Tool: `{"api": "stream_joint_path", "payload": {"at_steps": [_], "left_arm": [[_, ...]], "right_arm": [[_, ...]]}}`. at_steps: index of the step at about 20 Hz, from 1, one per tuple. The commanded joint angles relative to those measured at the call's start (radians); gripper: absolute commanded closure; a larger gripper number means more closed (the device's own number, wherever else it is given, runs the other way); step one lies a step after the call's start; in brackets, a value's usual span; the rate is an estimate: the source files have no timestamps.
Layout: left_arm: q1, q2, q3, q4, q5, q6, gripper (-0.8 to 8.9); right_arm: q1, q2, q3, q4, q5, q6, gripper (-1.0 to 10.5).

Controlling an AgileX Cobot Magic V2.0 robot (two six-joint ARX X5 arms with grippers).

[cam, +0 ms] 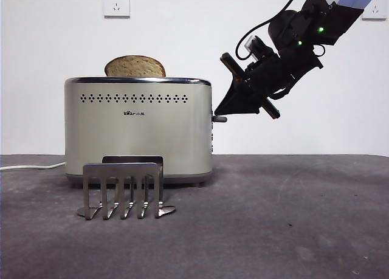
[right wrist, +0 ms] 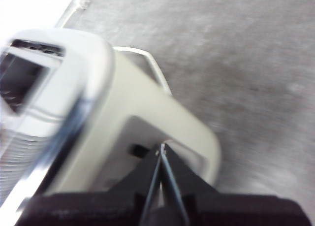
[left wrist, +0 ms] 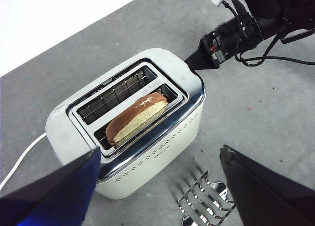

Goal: Pick up a slice of bread from the rack,put the bread on the toaster,press the button

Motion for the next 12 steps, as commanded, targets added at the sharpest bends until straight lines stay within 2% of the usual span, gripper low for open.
{"api": "stream_joint_path", "payload": {"at_steps": [1, 3, 12], "left_arm": [[-0.002, -0.002, -0.006, 0.003, 0.000, -0.010, 4.04], [-0.002, -0.002, -0.006, 0.003, 0.000, -0.010, 4.04], [-0.002, -0.002, -0.006, -0.019, 0.000, -0.010, 4.04]], "right_arm": [[0.008, 0.042, -0.010, -0.054, 0.032, -0.058, 9.6], [0.009, 0.058, -0.010, -0.079, 0.036, -0.079, 9.6], [0.010, 0.117, -0.010, -0.150, 0.061, -0.090, 9.6]]}}
